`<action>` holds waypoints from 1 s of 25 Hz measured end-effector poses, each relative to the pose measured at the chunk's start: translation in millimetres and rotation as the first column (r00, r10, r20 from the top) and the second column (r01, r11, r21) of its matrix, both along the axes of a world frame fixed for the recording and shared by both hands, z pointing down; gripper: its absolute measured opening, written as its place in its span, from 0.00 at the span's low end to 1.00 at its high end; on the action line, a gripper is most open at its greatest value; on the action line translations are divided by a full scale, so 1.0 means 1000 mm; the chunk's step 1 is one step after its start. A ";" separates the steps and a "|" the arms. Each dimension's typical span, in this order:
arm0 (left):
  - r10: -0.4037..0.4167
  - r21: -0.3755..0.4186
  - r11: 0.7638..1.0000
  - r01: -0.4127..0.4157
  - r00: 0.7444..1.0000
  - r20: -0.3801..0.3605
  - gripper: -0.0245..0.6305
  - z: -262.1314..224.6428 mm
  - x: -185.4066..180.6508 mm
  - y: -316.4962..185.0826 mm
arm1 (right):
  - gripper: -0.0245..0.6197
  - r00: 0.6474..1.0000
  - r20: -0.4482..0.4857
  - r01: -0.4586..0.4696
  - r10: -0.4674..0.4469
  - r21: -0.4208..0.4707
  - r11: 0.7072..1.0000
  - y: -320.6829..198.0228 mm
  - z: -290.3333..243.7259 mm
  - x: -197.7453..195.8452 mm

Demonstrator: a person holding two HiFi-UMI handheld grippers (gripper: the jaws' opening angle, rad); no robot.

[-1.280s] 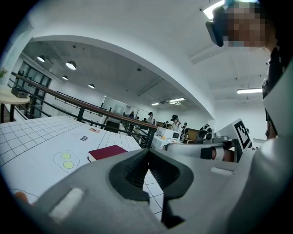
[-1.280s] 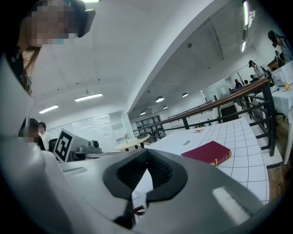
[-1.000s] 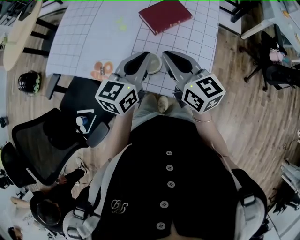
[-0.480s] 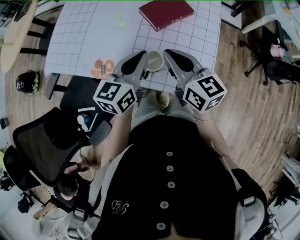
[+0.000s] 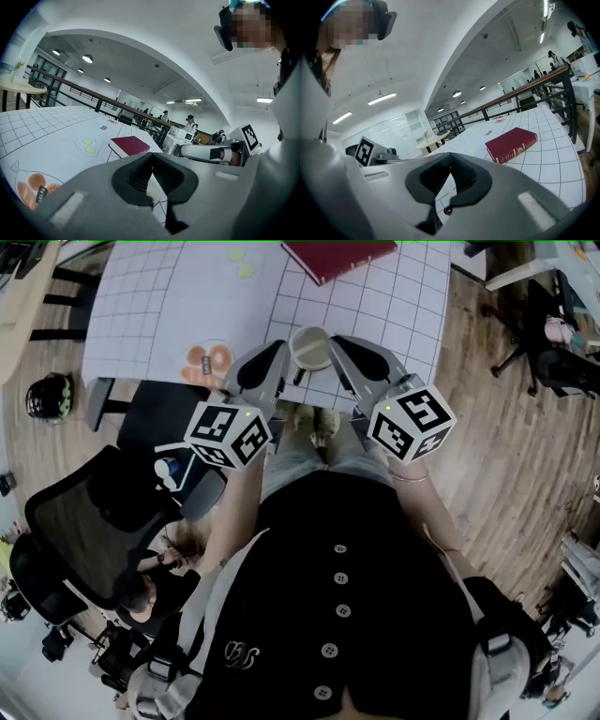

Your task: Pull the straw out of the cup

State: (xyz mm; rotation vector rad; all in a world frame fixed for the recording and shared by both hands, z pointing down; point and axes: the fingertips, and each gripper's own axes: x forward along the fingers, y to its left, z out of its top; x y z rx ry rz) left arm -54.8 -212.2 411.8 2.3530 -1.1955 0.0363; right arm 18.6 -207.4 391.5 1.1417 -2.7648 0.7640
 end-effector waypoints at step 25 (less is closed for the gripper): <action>-0.005 -0.211 0.977 0.004 1.000 -0.002 0.31 0.080 -0.004 0.020 | 0.04 0.999 -0.029 -0.018 0.015 -0.127 0.992 0.012 0.051 0.003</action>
